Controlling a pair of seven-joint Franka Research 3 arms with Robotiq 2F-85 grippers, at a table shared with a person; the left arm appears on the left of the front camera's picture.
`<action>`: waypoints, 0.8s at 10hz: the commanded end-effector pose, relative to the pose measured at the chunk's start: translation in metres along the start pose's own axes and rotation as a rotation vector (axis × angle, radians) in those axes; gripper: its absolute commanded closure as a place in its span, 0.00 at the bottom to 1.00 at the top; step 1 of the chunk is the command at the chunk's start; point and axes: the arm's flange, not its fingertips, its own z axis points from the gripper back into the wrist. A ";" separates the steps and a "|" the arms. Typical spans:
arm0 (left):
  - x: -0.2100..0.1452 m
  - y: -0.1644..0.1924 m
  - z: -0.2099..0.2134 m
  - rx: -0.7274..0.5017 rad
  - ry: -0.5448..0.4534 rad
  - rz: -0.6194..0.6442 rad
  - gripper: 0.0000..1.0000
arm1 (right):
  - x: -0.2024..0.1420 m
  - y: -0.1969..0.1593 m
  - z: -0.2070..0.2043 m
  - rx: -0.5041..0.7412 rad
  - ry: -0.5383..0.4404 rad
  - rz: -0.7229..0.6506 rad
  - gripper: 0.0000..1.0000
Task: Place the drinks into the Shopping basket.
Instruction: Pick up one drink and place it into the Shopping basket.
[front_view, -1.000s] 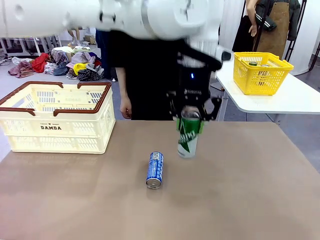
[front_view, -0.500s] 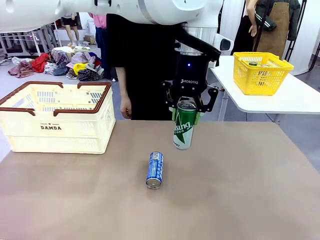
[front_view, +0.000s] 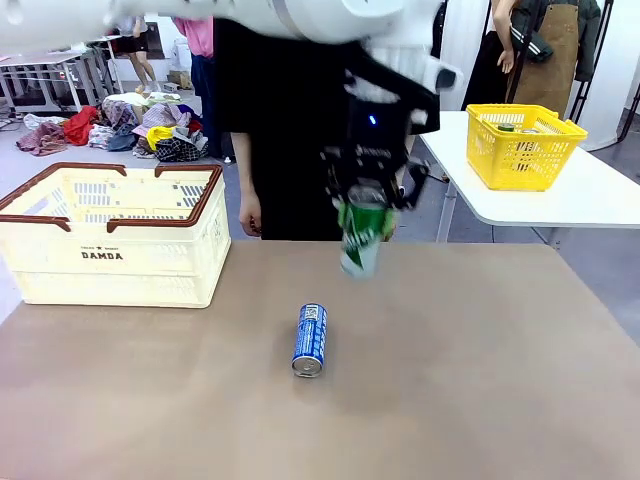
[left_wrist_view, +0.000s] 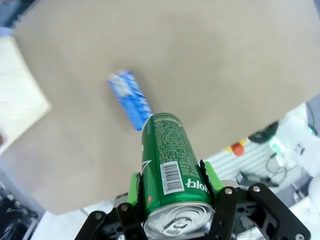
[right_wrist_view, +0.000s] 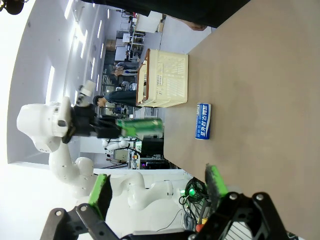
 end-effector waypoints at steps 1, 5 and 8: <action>-0.035 0.093 0.072 0.045 -0.098 0.061 1.00 | 0.002 0.002 0.000 0.019 -0.010 0.013 0.00; -0.113 0.267 0.166 -0.025 -0.135 0.130 1.00 | 0.002 0.002 0.000 0.019 -0.010 0.013 0.00; -0.152 0.363 0.122 -0.039 -0.214 0.330 1.00 | 0.002 0.002 0.000 0.019 -0.010 0.013 0.00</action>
